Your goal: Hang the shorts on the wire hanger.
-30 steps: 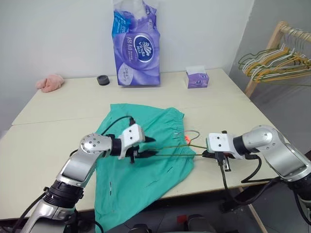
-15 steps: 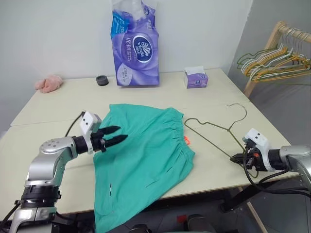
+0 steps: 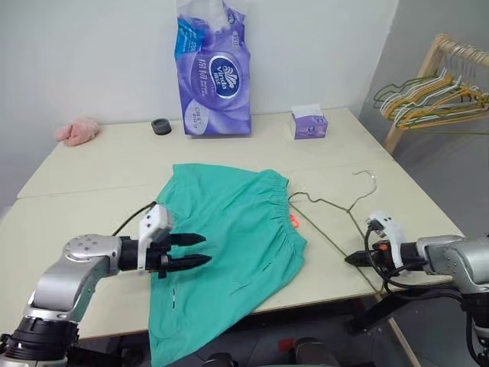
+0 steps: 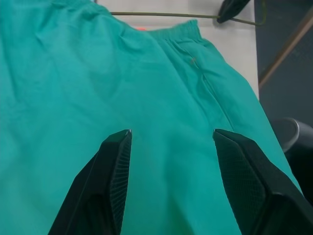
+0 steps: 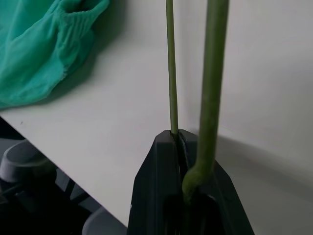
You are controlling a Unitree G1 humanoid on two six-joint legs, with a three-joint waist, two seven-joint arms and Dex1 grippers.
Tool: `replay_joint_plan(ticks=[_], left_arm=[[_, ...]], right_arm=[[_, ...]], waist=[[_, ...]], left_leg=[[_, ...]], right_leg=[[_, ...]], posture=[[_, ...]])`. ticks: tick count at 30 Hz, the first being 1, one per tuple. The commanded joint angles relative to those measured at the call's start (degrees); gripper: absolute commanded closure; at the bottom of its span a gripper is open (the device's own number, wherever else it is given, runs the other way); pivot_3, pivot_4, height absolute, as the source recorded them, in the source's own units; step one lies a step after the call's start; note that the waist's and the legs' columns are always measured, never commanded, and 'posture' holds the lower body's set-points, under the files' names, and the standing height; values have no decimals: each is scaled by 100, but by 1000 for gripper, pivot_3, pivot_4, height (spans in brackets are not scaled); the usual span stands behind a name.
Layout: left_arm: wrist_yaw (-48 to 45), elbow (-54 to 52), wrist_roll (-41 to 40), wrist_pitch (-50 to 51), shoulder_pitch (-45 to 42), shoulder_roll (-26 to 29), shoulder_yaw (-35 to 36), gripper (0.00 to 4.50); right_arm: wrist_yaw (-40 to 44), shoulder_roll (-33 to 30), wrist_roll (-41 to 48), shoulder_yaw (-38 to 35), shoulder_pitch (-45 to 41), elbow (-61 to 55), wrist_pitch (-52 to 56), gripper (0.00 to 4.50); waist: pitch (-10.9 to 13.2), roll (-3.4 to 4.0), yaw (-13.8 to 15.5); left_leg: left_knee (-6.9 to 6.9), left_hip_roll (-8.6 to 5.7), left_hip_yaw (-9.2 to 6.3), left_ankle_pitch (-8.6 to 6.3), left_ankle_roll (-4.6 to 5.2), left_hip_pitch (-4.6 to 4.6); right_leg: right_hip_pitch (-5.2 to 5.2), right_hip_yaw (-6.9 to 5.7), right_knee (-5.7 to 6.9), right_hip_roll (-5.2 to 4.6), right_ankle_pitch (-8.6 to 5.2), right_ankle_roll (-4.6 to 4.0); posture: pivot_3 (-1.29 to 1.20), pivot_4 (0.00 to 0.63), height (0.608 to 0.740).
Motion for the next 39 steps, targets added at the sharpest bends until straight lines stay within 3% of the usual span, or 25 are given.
replay_joint_plan(ticks=[1, 9, 20, 25, 31, 36, 39], left_arm=[[77, -227, 27, -120, -74, 26, 16, 1712], [245, -160, 138, -306, -101, -76, -28, 1712], [448, -226, 280, -461, -120, -232, -152, 1712], [560, -299, 279, -463, -103, -261, -160, 1712], [707, -277, 309, -492, -203, -347, -200, 1712], [774, -318, 289, -512, -185, -388, -196, 1712], [865, -351, 246, -494, -187, -446, -166, 1712]], right_arm=[[58, -36, 322, -30, -291, -187, 127, 4500], [54, -59, 537, 49, -782, 125, 238, 4500], [558, -142, 129, 1596, -1829, 1564, -32, 4500], [644, 307, -31, 1875, -2449, 2337, -161, 4500], [131, 1366, -333, 1294, -3451, 4362, -618, 4500], [713, 1193, -317, 1829, -3204, 3894, -377, 4500], [443, 1430, -345, 1617, -3120, 3948, -332, 4500]], waist=[[0, 0, 5], [1, 1, 9], [3, 3, 10], [2, 3, 9], [2, 3, 2], [1, 1, 103], [-1, -1, 118]], left_leg=[[0, 0, 0, 0, 1, 0], [0, -1, 1, -2, 3, 0], [0, -2, -2, -3, 4, 1], [-2, -1, -3, -3, 4, 1], [-3, -1, -7, -2, 2, 0], [10, -6, -16, -2, 2, -13], [14, -12, -14, -3, 3, -12]], right_leg=[[1, 0, 0, 0, 0, 0], [0, 0, 0, 0, 0, 0], [-3, 0, 0, 3, 0, 0], [-5, -1, 1, 4, 0, 0], [-15, 2, 8, 7, 1, -2], [-19, 1, 8, -19, 2, -2], [-17, 0, 11, -19, 2, -1]], posture=[[-128, 9, 740], [-117, 13, 740], [-81, 8, 740], [-69, 5, 740], [-56, 2, 740], [-45, 1, 740], [-43, 0, 740]])
